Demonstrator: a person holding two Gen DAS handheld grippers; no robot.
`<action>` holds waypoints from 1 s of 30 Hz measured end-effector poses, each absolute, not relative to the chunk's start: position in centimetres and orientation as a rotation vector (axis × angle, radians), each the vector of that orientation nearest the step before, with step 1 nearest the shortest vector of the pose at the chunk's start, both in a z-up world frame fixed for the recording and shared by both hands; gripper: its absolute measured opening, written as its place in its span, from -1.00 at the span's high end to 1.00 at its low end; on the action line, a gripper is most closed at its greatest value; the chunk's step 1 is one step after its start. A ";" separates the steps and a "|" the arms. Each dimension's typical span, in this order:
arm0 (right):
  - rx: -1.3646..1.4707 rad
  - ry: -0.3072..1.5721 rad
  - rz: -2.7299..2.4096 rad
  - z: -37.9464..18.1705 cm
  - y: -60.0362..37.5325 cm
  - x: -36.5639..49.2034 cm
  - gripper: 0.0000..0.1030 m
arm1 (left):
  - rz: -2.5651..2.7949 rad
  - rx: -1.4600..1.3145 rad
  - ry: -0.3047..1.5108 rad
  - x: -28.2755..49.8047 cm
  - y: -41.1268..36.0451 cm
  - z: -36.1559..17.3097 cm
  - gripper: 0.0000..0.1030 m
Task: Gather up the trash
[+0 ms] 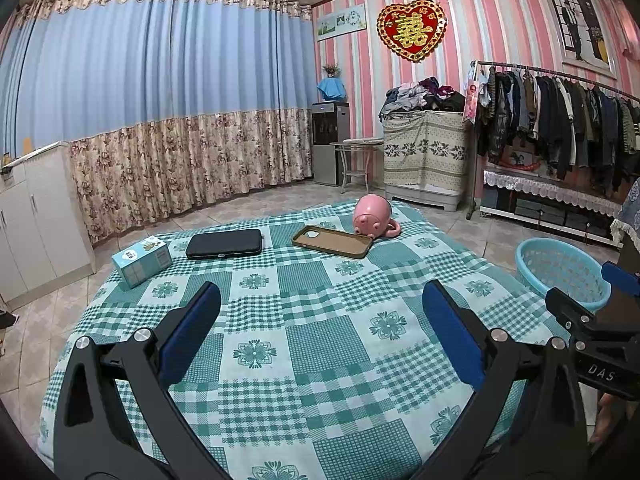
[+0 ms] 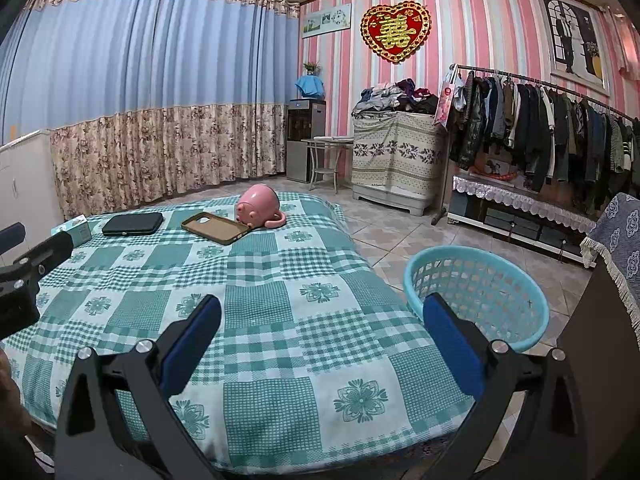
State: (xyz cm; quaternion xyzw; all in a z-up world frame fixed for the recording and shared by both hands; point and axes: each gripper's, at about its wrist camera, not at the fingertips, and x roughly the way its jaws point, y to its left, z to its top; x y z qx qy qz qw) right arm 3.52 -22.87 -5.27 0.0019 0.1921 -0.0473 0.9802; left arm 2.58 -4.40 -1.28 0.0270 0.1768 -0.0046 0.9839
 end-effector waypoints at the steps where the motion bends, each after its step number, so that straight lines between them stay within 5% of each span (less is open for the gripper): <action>1: 0.004 0.387 -0.096 -5.3 -22.9 3.5 -0.92 | -0.008 0.057 0.358 2.6 -4.4 -1.3 -0.90; 30: 0.005 0.384 -0.097 -5.1 -22.9 3.6 -0.92 | -0.009 0.056 0.358 2.4 -3.9 -0.7 -0.90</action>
